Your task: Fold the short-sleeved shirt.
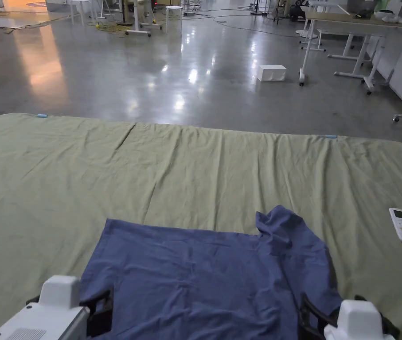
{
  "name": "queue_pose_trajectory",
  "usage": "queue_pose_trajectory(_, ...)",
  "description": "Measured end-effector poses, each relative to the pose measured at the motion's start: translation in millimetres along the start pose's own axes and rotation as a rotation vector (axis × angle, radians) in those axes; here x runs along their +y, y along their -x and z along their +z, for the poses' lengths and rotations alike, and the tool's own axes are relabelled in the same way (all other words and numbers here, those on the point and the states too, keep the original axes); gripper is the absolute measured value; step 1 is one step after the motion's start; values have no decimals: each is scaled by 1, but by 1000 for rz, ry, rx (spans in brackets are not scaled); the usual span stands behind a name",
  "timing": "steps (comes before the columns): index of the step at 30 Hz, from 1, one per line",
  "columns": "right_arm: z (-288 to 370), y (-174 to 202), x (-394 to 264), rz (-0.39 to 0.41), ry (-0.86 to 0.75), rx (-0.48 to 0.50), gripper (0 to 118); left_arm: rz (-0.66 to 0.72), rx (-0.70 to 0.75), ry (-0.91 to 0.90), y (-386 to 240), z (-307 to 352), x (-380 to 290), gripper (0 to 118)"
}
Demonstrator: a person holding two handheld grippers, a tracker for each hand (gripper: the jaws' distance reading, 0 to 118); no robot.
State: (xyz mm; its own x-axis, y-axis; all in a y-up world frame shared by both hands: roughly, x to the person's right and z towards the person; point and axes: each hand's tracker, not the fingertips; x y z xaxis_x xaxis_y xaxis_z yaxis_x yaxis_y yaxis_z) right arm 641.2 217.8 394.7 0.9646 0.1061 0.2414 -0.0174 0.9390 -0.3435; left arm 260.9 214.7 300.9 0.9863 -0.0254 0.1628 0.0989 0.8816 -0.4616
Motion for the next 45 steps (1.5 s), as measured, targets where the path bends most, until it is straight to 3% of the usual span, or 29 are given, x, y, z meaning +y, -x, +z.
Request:
queue_pose_trajectory(2, -1, 8, 17, -28, -82, 2, 81, 9, 15, -108, -8, 7, 19, 73)
queue_pose_trajectory(4, -2, 16, 31, -11, -175, -10, 69, -2, 38, -190, -17, 12, 32, 68)
queue_pose_trajectory(5, -2, 19, 36, -7, -221, -10, 60, -7, 50, -228, -21, 14, 37, 63)
queue_pose_trajectory(6, -2, 24, 44, 35, -282, -14, 48, -9, 61, -263, -20, 11, 42, 47)
queue_pose_trajectory(8, -7, 30, 55, 23, -283, -28, 35, -20, 71, -310, -26, 11, 52, 19)
queue_pose_trajectory(12, -18, 32, 67, -1, -326, -30, 5, -22, 66, -342, -26, 4, 67, 5)
queue_pose_trajectory(13, -21, 32, 69, 7, -333, -35, 2, -18, 68, -351, -26, 3, 69, 5)
queue_pose_trajectory(24, -50, 22, 77, 22, -334, -27, 0, 1, 74, -294, -14, -43, 73, 0)
queue_pose_trajectory(35, -97, 5, 48, 35, -183, -29, 0, 95, 1, 195, 45, -218, 89, 0)
queue_pose_trajectory(37, -107, 1, 35, 17, -123, -37, 0, 120, 17, 264, 55, -248, 93, 4)
queue_pose_trajectory(38, -110, -1, 32, 31, -130, -40, 0, 117, 17, 287, 54, -259, 93, 14)
queue_pose_trajectory(40, -115, -5, 23, 31, -95, -50, 0, 93, 3, 352, 56, -284, 97, 63)
queue_pose_trajectory(41, -117, -7, 19, 31, -84, -57, 0, 72, -4, 402, 57, -297, 98, 78)
queue_pose_trajectory(42, -119, -9, 16, 31, -71, -62, 0, 58, -1, 427, 50, -301, 96, 85)
queue_pose_trajectory(45, -124, -15, 6, 25, -31, -75, 0, 15, 56, 491, 46, -326, 92, 84)
